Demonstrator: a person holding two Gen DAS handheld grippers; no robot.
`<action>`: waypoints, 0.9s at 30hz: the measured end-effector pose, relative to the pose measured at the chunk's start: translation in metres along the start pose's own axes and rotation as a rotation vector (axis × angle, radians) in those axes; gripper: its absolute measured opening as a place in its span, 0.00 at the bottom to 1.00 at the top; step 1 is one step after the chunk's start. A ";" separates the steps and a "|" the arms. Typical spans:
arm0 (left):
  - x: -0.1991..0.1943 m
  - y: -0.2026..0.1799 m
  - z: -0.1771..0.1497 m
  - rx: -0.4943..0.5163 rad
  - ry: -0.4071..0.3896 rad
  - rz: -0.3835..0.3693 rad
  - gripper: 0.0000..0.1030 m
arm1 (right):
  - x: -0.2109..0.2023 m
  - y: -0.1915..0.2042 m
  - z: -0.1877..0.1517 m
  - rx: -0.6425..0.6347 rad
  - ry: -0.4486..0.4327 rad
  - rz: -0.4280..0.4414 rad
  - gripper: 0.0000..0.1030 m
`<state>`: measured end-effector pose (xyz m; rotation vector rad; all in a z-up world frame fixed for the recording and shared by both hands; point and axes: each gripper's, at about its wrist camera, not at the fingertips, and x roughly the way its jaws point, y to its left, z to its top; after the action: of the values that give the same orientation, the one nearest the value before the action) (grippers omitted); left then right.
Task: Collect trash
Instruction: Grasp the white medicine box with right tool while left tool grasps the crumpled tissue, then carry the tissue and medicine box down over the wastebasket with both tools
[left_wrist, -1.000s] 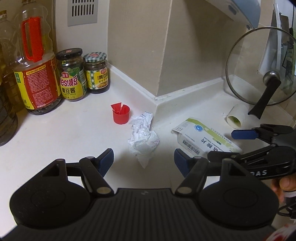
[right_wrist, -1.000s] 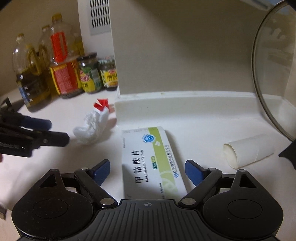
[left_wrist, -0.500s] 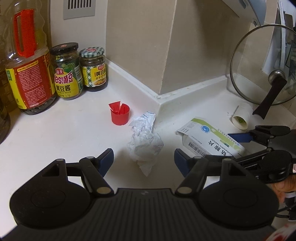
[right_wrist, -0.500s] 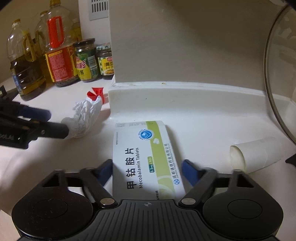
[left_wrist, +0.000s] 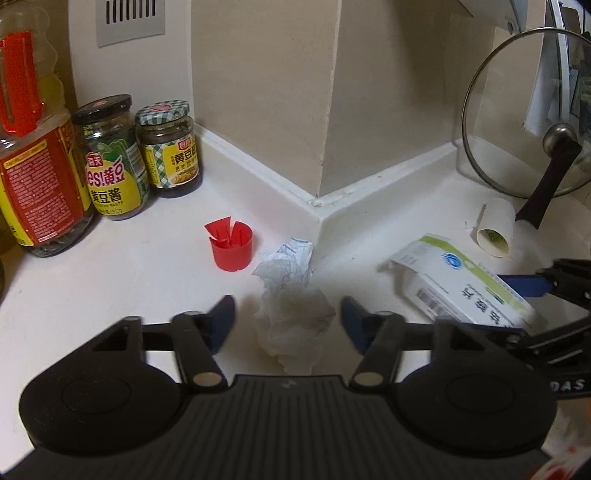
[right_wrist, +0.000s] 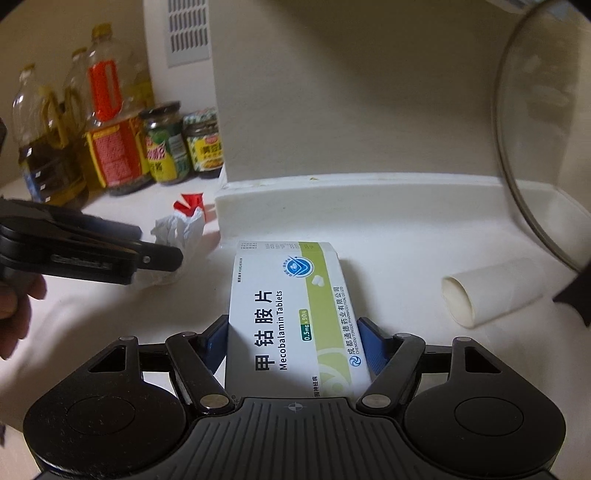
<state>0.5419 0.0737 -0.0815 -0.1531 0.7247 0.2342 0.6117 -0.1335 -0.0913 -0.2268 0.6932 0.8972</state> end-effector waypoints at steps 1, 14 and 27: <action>0.001 -0.001 0.000 0.002 0.001 -0.001 0.43 | -0.002 -0.001 -0.001 0.008 -0.002 -0.003 0.70; -0.013 -0.009 -0.005 0.034 -0.001 -0.001 0.02 | -0.021 -0.010 -0.010 0.092 -0.018 -0.023 0.70; -0.073 -0.015 -0.028 0.024 -0.054 -0.024 0.02 | -0.055 0.003 -0.018 0.126 -0.058 -0.019 0.70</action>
<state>0.4752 0.0419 -0.0519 -0.1325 0.6712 0.2058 0.5776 -0.1750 -0.0702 -0.0943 0.6902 0.8354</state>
